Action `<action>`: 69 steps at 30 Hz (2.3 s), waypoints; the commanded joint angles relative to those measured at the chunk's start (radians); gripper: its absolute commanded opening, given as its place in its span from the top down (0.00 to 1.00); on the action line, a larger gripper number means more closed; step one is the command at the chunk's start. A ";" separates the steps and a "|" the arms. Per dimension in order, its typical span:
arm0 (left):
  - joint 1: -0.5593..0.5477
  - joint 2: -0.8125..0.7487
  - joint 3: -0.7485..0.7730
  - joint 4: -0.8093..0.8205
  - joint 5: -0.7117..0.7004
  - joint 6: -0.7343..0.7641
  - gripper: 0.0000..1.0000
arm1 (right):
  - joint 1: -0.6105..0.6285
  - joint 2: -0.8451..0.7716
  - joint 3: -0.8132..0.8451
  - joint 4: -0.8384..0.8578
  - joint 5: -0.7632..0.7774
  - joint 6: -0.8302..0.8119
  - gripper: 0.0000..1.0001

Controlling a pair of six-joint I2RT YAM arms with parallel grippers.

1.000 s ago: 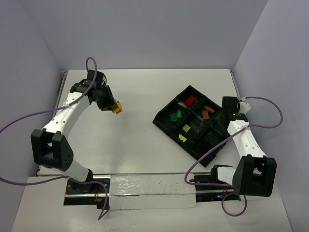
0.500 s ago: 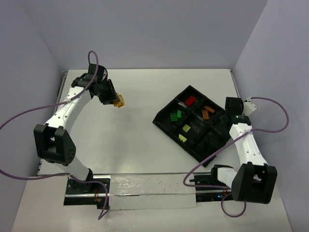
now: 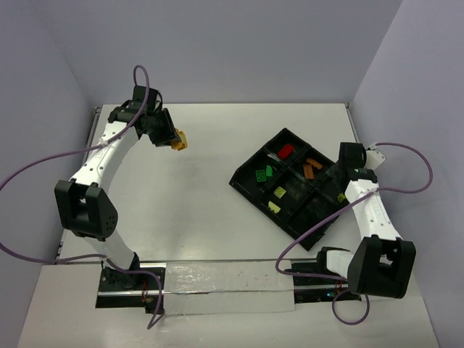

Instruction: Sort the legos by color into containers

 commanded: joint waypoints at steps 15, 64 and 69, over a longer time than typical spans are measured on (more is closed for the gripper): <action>-0.005 0.064 -0.009 0.105 0.465 0.018 1.00 | 0.105 -0.123 0.268 -0.040 -0.659 -0.309 0.24; -0.073 -0.233 -0.413 0.899 1.070 -0.314 1.00 | 0.571 0.211 0.204 0.881 -1.313 0.244 0.37; -0.073 -0.239 -0.420 0.900 1.067 -0.317 1.00 | 0.571 0.211 0.164 0.979 -1.335 0.303 0.54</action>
